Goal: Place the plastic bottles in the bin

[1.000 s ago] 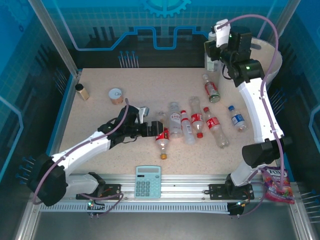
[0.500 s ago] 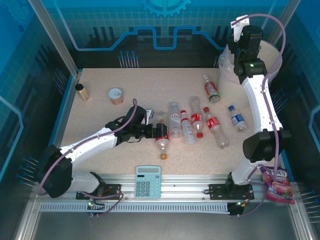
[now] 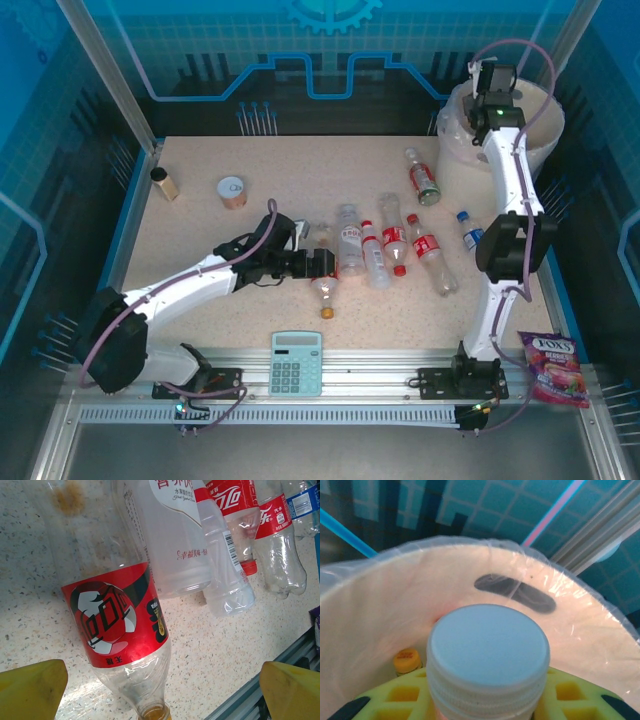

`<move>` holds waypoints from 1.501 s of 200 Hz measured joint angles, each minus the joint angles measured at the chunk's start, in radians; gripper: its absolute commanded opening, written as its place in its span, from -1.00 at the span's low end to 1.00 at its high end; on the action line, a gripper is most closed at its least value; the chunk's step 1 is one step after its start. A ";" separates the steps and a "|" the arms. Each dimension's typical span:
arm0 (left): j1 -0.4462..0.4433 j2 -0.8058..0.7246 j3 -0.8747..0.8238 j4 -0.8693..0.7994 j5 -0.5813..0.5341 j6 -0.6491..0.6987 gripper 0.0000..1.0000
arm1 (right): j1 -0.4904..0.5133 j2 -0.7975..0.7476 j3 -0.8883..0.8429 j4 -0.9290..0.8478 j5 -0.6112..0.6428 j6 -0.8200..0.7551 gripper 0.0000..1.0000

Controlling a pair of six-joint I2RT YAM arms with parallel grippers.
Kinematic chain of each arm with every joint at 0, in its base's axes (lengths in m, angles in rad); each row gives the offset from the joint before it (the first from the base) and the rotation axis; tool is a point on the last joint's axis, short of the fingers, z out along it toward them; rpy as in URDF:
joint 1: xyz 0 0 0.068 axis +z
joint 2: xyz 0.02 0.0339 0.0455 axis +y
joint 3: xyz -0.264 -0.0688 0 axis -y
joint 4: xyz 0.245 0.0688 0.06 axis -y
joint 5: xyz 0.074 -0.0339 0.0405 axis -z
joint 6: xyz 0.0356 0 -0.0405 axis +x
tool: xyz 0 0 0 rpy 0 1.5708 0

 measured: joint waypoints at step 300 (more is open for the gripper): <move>-0.042 0.135 0.023 -0.040 -0.040 -0.003 0.99 | -0.065 -0.071 0.176 -0.288 -0.186 0.193 0.99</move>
